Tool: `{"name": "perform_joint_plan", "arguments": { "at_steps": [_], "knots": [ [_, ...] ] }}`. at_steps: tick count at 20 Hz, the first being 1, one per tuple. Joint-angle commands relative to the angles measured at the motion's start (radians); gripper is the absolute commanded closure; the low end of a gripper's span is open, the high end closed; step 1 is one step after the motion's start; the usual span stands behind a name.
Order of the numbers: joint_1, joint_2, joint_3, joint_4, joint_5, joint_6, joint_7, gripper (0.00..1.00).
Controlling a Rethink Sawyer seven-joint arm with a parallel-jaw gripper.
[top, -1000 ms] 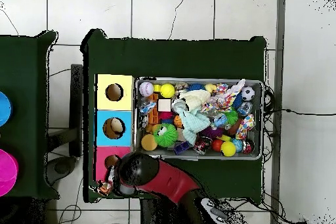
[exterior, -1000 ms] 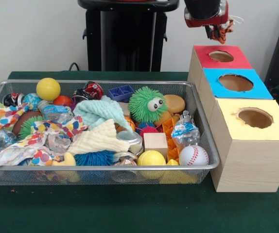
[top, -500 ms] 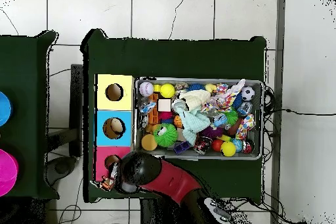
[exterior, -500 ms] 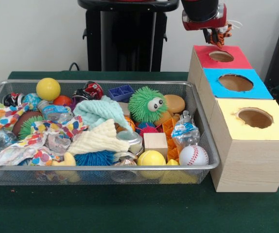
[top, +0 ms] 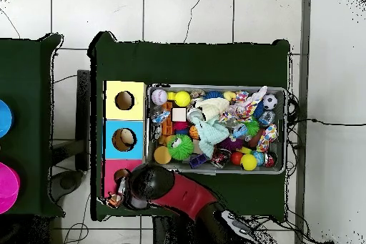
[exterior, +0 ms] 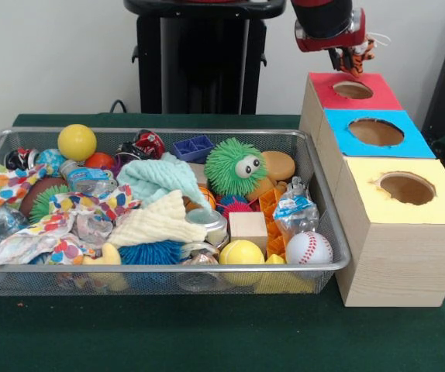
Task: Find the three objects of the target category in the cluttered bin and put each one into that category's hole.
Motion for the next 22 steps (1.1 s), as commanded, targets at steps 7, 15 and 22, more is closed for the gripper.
{"name": "perform_joint_plan", "arguments": {
  "at_steps": [7, 15, 22],
  "knots": [
    [-0.057, 0.087, 0.135, 0.002, 0.045, -0.199, 0.147, 1.00],
    [-0.062, 0.128, 0.120, -0.023, -0.001, -0.248, 0.141, 1.00],
    [-0.064, 0.117, 0.113, -0.040, -0.005, -0.231, 0.140, 1.00]
  ]
}}
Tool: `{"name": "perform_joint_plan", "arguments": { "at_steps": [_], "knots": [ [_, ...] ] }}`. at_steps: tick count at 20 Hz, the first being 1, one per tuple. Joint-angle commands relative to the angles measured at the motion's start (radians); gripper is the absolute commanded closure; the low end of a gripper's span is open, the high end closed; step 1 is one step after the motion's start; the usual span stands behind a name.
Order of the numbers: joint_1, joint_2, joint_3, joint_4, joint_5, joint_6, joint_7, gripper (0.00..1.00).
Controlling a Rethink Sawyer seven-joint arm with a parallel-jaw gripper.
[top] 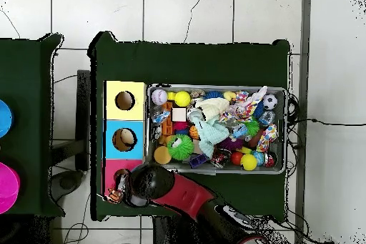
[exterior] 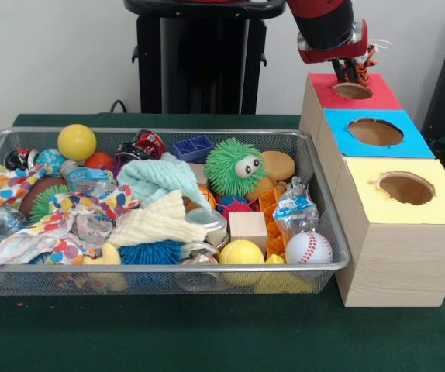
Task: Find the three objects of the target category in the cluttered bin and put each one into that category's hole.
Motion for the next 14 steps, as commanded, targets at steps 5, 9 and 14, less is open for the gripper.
{"name": "perform_joint_plan", "arguments": {
  "at_steps": [5, 9, 14],
  "knots": [
    [-0.020, 0.047, 0.048, -0.054, -0.002, -0.110, 0.138, 1.00],
    [-0.026, 0.041, 0.047, -0.065, -0.005, -0.094, 0.128, 1.00],
    [-0.027, -0.004, 0.033, -0.067, -0.005, -0.031, 0.126, 1.00]
  ]
}}
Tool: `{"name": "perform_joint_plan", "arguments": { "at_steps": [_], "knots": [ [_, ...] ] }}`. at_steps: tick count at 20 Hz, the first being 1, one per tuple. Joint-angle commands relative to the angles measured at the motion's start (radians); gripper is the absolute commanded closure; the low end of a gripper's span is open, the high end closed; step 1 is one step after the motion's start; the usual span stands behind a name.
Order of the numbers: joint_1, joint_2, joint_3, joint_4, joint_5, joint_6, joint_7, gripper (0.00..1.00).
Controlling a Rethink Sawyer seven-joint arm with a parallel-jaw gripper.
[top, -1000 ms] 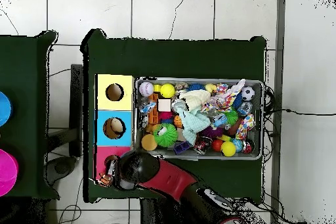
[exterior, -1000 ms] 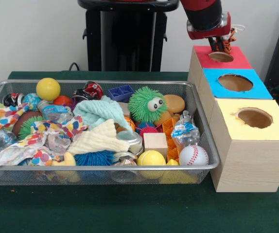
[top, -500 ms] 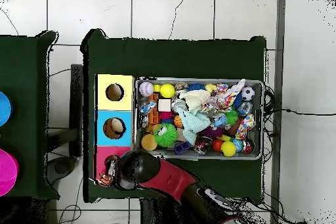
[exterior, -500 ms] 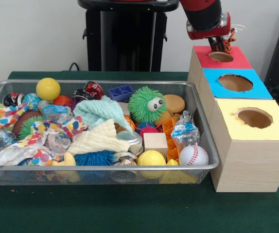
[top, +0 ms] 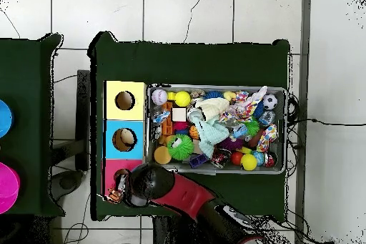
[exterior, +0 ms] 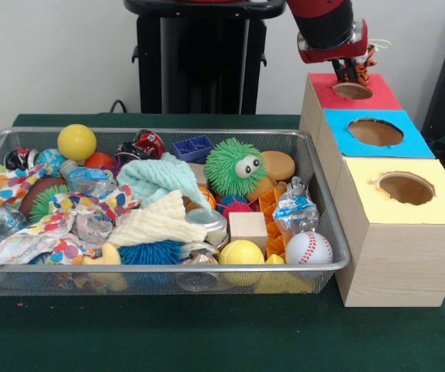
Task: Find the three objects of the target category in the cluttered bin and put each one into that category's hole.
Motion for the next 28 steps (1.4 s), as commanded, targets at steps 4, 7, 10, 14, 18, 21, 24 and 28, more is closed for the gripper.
{"name": "perform_joint_plan", "arguments": {
  "at_steps": [4, 7, 10, 14, 18, 21, 24, 28],
  "knots": [
    [-0.027, -0.016, 0.017, -0.083, -0.008, 0.013, 0.123, 1.00],
    [-0.023, -0.026, 0.006, -0.091, -0.013, 0.038, 0.124, 1.00],
    [-0.023, -0.044, 0.000, -0.089, -0.016, 0.061, 0.127, 1.00],
    [-0.010, -0.034, -0.020, -0.113, -0.027, 0.085, 0.129, 1.00],
    [-0.010, -0.057, -0.034, -0.121, -0.041, 0.126, 0.133, 1.00],
    [-0.008, -0.035, -0.042, -0.147, -0.048, 0.134, 0.129, 1.00],
    [-0.011, -0.033, -0.037, -0.147, -0.047, 0.131, 0.127, 1.00],
    [-0.017, -0.055, -0.028, -0.125, -0.042, 0.125, 0.126, 1.00]
  ]
}}
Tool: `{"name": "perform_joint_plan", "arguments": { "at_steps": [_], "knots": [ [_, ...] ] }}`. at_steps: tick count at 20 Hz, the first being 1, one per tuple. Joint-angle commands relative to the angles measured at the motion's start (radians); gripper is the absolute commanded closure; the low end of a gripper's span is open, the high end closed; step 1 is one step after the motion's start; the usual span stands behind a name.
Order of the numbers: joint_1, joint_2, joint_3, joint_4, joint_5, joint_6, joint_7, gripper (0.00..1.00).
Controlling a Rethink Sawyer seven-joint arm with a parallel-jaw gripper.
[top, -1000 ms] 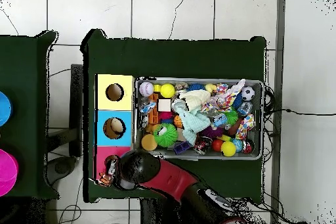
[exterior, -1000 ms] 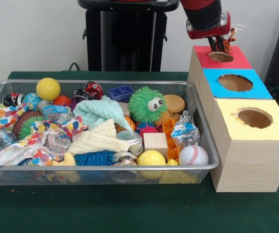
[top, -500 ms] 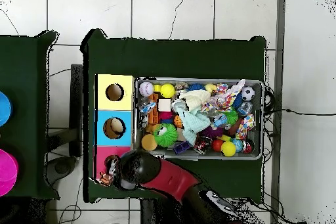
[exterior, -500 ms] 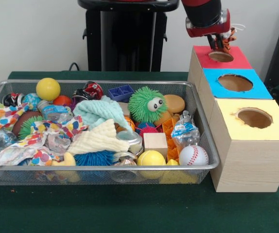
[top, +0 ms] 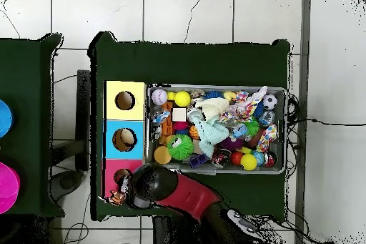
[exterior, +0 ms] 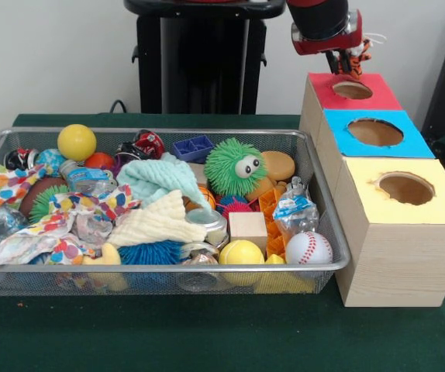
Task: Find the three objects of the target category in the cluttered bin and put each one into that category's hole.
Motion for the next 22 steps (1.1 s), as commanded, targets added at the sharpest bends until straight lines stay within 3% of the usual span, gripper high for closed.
{"name": "perform_joint_plan", "arguments": {
  "at_steps": [1, 8, 22],
  "knots": [
    [-0.018, -0.010, -0.001, -0.121, -0.011, 0.073, 0.125, 1.00],
    [-0.032, 0.005, 0.019, -0.116, 0.001, 0.020, 0.115, 1.00],
    [-0.054, 0.015, 0.040, -0.131, 0.001, 0.008, 0.097, 1.00]
  ]
}}
